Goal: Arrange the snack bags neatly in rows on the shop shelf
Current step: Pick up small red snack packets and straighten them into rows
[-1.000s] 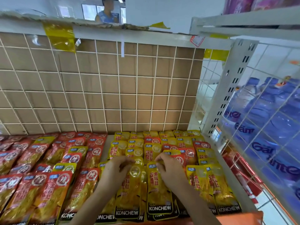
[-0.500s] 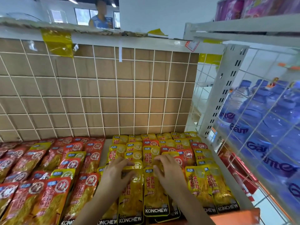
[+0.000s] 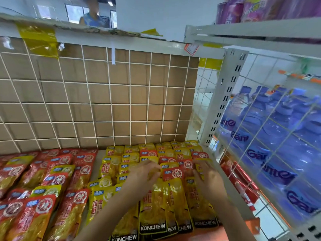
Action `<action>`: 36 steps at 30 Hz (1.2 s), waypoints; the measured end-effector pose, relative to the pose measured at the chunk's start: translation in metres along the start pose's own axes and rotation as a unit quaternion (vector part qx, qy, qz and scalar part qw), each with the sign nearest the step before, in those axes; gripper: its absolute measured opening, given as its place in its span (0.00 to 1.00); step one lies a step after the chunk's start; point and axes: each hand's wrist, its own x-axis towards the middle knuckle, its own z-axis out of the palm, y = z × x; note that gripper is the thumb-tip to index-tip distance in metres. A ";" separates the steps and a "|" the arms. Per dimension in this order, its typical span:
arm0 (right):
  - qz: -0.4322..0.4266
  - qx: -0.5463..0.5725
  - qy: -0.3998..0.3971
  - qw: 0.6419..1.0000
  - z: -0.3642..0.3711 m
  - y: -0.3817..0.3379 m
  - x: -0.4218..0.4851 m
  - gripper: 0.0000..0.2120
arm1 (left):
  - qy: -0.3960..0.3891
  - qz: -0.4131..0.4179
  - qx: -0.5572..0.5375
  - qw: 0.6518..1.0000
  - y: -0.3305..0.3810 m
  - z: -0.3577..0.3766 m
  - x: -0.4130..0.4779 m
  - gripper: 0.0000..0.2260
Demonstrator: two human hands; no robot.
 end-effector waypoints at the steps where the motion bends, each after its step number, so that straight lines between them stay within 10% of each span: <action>1: 0.005 -0.006 -0.014 1.000 -0.001 0.004 0.004 0.13 | -0.014 -0.001 0.008 1.000 0.004 0.005 0.005 0.11; 16: 0.002 -0.179 -0.182 0.967 0.013 0.012 0.047 0.18 | -0.084 -0.024 0.118 0.989 0.007 0.035 0.040 0.16; 36: 0.056 0.040 0.019 0.997 -0.005 -0.010 0.072 0.02 | 0.076 -0.024 -0.104 0.991 0.010 0.027 0.070 0.07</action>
